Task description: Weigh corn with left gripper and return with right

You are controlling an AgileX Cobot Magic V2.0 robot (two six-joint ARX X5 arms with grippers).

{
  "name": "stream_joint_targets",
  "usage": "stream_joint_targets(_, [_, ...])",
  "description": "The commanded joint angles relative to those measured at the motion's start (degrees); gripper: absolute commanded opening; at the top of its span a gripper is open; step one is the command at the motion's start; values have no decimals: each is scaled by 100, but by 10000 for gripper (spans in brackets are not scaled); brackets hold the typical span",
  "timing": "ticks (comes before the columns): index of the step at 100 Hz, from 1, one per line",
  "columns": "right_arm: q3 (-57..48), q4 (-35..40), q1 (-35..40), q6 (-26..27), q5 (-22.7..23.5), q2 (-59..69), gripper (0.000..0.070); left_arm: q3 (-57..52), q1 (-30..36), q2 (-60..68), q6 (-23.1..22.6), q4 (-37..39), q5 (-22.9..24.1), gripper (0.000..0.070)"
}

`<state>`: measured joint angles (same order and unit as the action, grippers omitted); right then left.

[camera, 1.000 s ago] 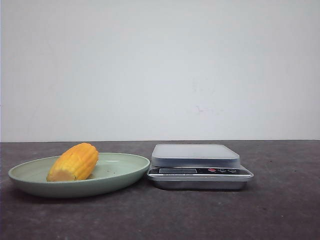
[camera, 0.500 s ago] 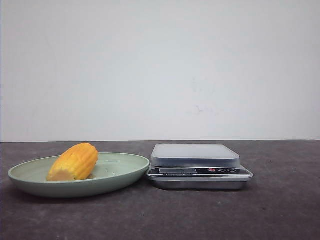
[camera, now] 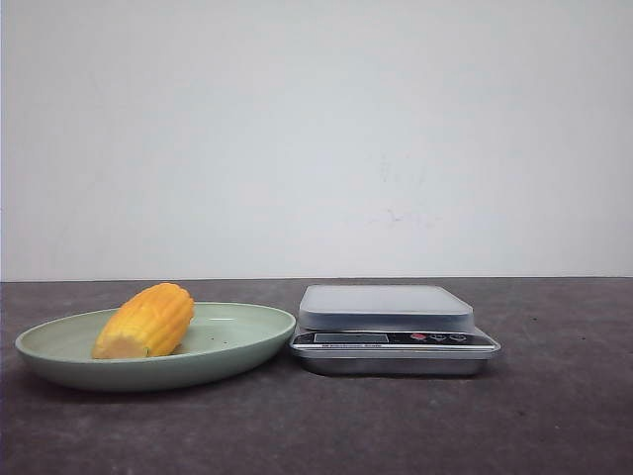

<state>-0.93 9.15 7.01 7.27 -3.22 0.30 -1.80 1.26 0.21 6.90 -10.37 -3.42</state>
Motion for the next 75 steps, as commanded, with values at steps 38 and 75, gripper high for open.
stream_joint_targets(38, [17, -59, -7, -59, -17, -9, 2, 101, 72, -4, 129, -26, -70, 0])
stream_joint_targets(75, [17, -59, -7, -59, -20, -9, 2, 101, 72, -4, 131, -26, -68, 0])
